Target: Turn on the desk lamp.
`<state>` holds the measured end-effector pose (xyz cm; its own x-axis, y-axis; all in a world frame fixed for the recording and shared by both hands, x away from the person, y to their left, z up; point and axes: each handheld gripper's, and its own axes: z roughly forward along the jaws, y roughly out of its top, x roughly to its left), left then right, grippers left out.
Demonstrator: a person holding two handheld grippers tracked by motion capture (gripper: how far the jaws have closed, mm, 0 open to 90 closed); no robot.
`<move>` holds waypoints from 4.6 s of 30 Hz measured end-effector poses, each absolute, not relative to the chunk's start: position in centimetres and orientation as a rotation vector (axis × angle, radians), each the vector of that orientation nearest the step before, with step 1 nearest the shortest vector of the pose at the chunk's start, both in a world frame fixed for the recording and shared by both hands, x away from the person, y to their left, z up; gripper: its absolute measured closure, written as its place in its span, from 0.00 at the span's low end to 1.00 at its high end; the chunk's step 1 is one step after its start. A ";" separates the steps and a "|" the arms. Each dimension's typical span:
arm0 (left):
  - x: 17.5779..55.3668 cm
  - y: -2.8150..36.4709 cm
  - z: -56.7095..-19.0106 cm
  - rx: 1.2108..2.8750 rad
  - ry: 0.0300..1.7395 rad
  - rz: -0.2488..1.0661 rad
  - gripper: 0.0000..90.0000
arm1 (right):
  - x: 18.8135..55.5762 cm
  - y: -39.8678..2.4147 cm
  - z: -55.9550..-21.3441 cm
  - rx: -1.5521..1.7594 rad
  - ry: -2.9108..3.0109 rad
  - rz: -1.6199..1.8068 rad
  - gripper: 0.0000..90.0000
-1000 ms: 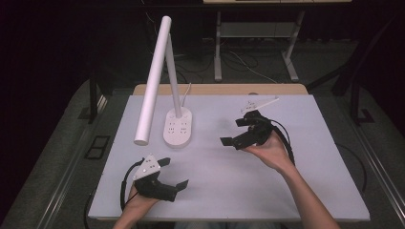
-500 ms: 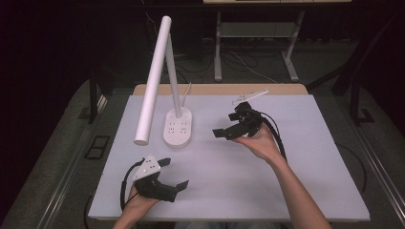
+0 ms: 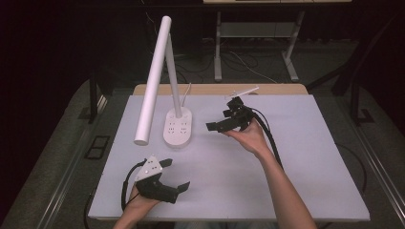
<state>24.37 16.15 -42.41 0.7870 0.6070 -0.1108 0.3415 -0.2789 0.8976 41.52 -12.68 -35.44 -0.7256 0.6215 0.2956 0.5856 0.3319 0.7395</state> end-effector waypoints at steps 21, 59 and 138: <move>24.4 16.3 -42.4 1.883 0.717 0.299 0.00 | 44.6 -10.4 -35.9 1.230 2.488 1.426 0.00; 24.5 16.8 -42.2 1.864 0.719 0.299 0.00 | 48.4 -4.6 -39.3 1.229 2.507 1.497 0.44; 24.7 16.8 -42.3 1.877 0.714 0.305 0.00 | 49.8 -4.5 -42.4 1.370 2.374 1.665 0.99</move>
